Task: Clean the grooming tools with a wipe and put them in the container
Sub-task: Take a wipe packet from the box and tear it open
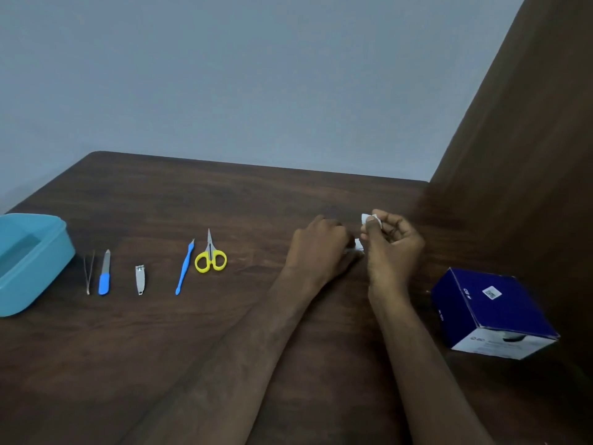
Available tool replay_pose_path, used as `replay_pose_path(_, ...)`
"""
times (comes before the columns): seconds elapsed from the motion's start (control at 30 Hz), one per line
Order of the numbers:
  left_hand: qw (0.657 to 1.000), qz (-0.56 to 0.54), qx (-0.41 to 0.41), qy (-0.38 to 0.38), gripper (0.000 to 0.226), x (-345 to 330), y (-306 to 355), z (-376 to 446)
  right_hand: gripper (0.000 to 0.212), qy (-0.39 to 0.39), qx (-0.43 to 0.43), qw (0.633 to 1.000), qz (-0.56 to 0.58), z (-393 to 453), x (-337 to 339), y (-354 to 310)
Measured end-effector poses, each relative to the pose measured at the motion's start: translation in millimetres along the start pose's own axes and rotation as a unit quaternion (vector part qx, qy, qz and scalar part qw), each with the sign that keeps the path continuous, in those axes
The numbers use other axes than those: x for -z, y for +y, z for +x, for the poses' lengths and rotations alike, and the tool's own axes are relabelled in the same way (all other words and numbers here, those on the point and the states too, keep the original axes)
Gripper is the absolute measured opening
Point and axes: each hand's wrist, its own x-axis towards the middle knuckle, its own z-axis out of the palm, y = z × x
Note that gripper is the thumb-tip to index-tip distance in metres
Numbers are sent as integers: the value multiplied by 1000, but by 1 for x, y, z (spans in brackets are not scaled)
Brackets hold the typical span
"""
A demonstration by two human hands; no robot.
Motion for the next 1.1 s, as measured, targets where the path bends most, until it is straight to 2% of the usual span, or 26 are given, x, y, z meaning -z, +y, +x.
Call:
replay_pose_path(0.07,999,-14,-13,40,29,0,-1,4,12,11,-5,999,37,0,2,-5)
replay_pose_path(0.1,995,-60,3,79,29,-2,-1,6,11,18,-5,998,56,0,3,-8)
replay_pose_path(0.17,958,-237,89,136,30,-6,-5,9,10,30,6,997,73,0,4,-10)
replay_pose_path(0.2,935,-303,128,134,31,-12,-8,11,9,30,15,997,72,1,4,-11)
replay_pose_path(0.23,929,-320,149,111,31,-16,-10,13,9,24,24,997,66,0,3,-11)
replay_pose_path(0.33,950,-295,94,48,32,-12,-17,15,13,4,30,998,54,-2,2,-11)
replay_pose_path(0.43,952,-305,-17,-32,13,10,-23,10,10,27,27,997,65,0,4,-13)
replay_pose_path(0.47,955,-282,-47,-78,15,13,-22,7,9,41,31,996,67,2,5,-14)
replay_pose_path(0.53,970,-180,-78,-141,43,8,-17,-1,10,62,41,995,63,3,7,-15)
replay_pose_path(0.57,975,-132,-88,-153,55,2,-15,-4,10,65,45,995,58,3,8,-15)
replay_pose_path(0.63,976,-102,-113,-153,61,-4,-12,-5,10,61,50,996,45,2,7,-14)
replay_pose_path(0.77,970,-151,-137,-128,35,0,-14,-3,10,57,43,997,27,1,8,-10)
replay_pose_path(0.87,958,-238,-68,-144,24,3,-18,-2,12,57,22,998,27,3,8,-7)
replay_pose_path(0.93,943,-320,-16,-90,19,2,-21,3,13,54,20,998,28,4,7,-5)
replay_pose_path(0.97,940,-339,8,-26,19,0,-22,6,12,52,17,998,32,4,7,-5)
replay_pose_path(1.03,944,-301,52,123,16,-2,-22,10,12,49,13,998,40,4,6,-5)
replay_pose_path(1.07,949,-258,64,167,16,-4,-21,11,12,46,10,998,40,4,5,-4)
replay_pose_path(1.1,959,-218,64,172,21,-5,-19,12,12,40,8,998,41,4,5,-5)
